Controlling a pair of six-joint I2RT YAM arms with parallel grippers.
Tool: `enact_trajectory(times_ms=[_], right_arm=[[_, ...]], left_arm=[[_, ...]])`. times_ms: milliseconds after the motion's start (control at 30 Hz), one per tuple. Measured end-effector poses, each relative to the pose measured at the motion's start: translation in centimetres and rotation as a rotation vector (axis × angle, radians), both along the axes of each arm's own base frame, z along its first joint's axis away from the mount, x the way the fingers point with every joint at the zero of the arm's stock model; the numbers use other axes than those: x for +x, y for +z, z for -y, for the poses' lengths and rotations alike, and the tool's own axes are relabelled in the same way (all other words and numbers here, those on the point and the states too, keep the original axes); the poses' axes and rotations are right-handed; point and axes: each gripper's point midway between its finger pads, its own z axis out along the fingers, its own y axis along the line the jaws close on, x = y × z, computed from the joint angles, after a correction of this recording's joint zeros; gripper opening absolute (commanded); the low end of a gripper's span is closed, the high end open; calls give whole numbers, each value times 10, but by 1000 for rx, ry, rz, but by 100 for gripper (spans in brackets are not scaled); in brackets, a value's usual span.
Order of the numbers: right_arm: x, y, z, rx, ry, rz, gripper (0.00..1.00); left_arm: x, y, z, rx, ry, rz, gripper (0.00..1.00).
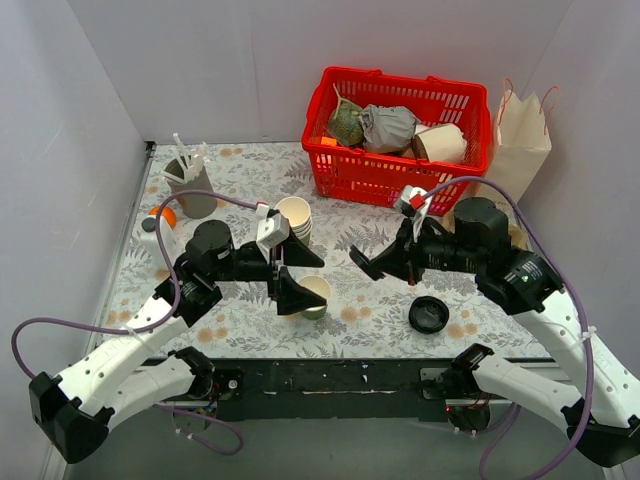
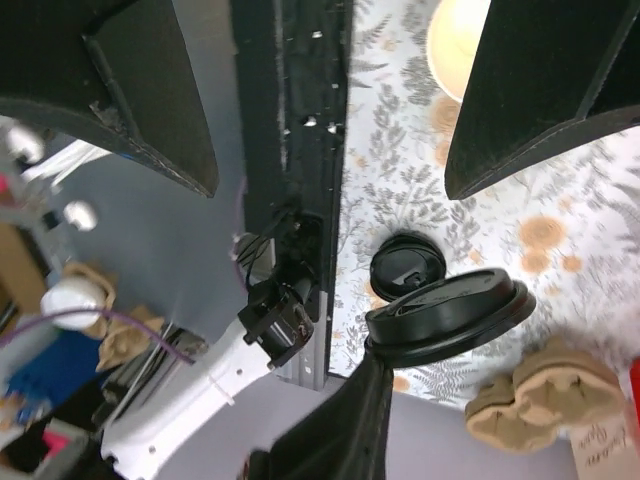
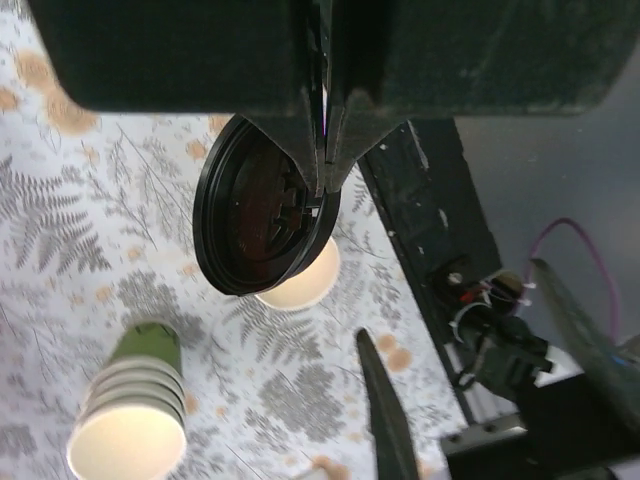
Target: Pack the takeout coffee
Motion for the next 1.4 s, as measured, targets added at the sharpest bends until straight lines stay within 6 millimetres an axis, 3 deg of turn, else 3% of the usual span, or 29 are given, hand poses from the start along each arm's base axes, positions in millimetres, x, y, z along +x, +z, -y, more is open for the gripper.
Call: enact_trajectory(times_ms=[133,233,567,900,1033,1400], right_arm=[[-15,38,-11,83,130,52,1],[-26,56,-10,95,215,136,1],[-23,55,-4,20,305,362,1],[0,37,-4,-89,286,417,1],[8,25,-10,-135,290,409,1],[19,-4,-29,-300,261,434,1]], left_arm=[[-1,4,0,-17,-56,206,98],[8,6,1,-21,-17,224,98],[54,60,23,-122,241,-338,98],[100,38,42,-21,467,-770,98],[107,21,41,11,533,-864,98],[114,-4,48,13,568,-980,98]])
